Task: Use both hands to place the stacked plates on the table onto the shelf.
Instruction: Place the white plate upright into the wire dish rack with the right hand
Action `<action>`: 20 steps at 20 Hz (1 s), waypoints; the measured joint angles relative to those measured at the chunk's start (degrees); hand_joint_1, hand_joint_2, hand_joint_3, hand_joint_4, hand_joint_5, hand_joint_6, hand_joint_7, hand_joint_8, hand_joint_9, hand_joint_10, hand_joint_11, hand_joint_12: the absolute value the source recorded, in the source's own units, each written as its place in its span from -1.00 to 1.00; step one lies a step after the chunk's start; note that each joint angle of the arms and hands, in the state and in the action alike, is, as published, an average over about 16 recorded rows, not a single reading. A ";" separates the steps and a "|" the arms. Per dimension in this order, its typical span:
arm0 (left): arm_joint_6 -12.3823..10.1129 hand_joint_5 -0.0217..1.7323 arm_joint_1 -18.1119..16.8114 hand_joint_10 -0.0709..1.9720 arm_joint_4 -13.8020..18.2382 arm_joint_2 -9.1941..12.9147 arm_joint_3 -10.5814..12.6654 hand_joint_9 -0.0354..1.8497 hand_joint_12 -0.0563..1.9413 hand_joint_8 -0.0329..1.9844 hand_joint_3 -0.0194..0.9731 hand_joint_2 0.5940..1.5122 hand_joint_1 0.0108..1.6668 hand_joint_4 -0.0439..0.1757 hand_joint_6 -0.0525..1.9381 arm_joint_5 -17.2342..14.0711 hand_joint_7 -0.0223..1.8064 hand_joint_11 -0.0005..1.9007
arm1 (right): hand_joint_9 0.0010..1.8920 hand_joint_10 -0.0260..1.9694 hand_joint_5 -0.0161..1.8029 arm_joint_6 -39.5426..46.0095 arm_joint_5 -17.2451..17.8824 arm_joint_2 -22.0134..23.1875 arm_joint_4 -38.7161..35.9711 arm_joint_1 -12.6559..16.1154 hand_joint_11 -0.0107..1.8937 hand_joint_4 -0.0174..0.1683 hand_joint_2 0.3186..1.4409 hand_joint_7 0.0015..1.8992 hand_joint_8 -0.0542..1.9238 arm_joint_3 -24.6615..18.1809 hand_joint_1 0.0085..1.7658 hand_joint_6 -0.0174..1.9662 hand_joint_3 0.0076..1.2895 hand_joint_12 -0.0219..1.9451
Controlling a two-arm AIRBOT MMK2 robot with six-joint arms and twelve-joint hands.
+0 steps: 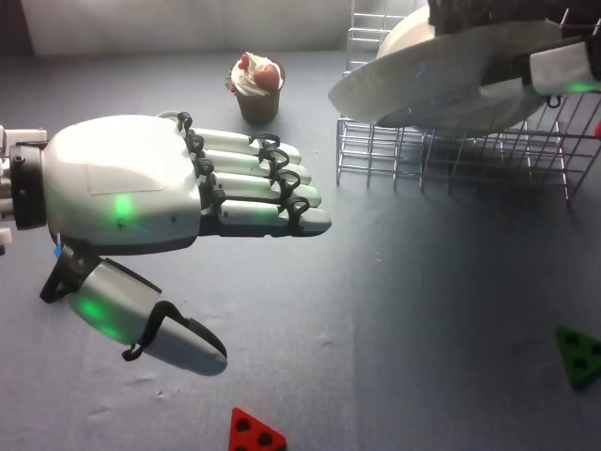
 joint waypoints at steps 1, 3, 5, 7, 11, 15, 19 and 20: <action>-0.05 -0.80 0.01 -0.92 0.02 0.00 -0.25 -0.78 -0.94 -0.96 -0.94 -0.11 -1.00 -0.60 -0.95 0.26 -0.76 -0.82 | 0.30 -0.40 0.03 0.00 -0.08 0.00 0.51 0.14 0.04 -0.91 0.13 0.17 -0.38 0.14 0.62 -0.15 -0.99 0.32; -0.15 -0.80 0.03 -0.92 0.05 0.01 -0.65 -0.78 -0.94 -0.96 -0.94 -0.11 -1.00 -0.60 -0.95 0.74 -0.76 -0.82 | 0.28 -0.37 0.02 0.01 -0.33 0.00 1.67 0.46 0.03 -0.91 0.13 0.15 -0.35 0.47 0.62 -0.15 -0.99 0.32; -0.30 -0.80 0.07 -0.92 0.05 0.02 -0.87 -0.78 -0.94 -0.96 -0.94 -0.11 -1.00 -0.60 -0.95 1.05 -0.77 -0.82 | 0.25 -0.31 0.02 0.00 -0.69 0.00 3.09 0.79 0.03 -0.91 0.13 0.13 -0.32 0.88 0.62 -0.14 -0.99 0.33; -0.47 -0.80 0.11 -0.92 0.02 0.02 -0.95 -0.79 -0.94 -0.96 -0.94 -0.11 -1.00 -0.60 -0.95 1.18 -0.77 -0.82 | 0.23 -0.28 0.01 -0.02 -1.18 0.00 4.70 1.14 0.03 -0.91 0.13 0.12 -0.29 1.35 0.62 -0.12 -0.99 0.34; -0.78 -0.81 0.18 -0.92 0.00 0.03 -1.02 -0.80 -0.94 -0.96 -0.94 -0.10 -1.00 -0.60 -0.95 1.23 -0.79 -0.83 | 0.21 -0.26 0.00 -0.07 -2.55 -0.09 7.95 1.82 0.03 -0.91 0.13 0.11 -0.27 2.49 0.62 -0.10 -0.99 0.35; -1.10 -0.82 0.23 -0.92 0.03 0.03 -1.12 -0.81 -0.94 -0.96 -0.94 -0.09 -1.00 -0.60 -0.95 1.21 -0.80 -0.84 | 0.17 -0.20 -0.02 -0.13 -4.56 -0.39 10.88 2.44 0.03 -0.91 0.13 0.10 -0.26 4.17 0.63 -0.09 -0.99 0.37; -1.36 -0.84 0.23 -0.92 0.09 0.03 -1.21 -0.82 -0.94 -0.96 -0.94 -0.08 -1.00 -0.60 -0.95 1.26 -0.82 -0.85 | 0.15 -0.19 -0.03 -0.24 -7.16 -1.04 13.84 3.04 0.03 -0.91 0.13 0.12 -0.27 6.55 0.63 -0.07 -0.99 0.39; -1.39 -0.84 0.23 -0.92 0.10 0.03 -1.23 -0.82 -0.94 -0.96 -0.94 -0.08 -1.00 -0.60 -0.95 1.26 -0.82 -0.85 | 0.15 -0.18 -0.03 -0.27 -7.84 -1.24 14.48 3.21 0.04 -0.91 0.13 0.12 -0.28 7.18 0.64 -0.06 -0.99 0.39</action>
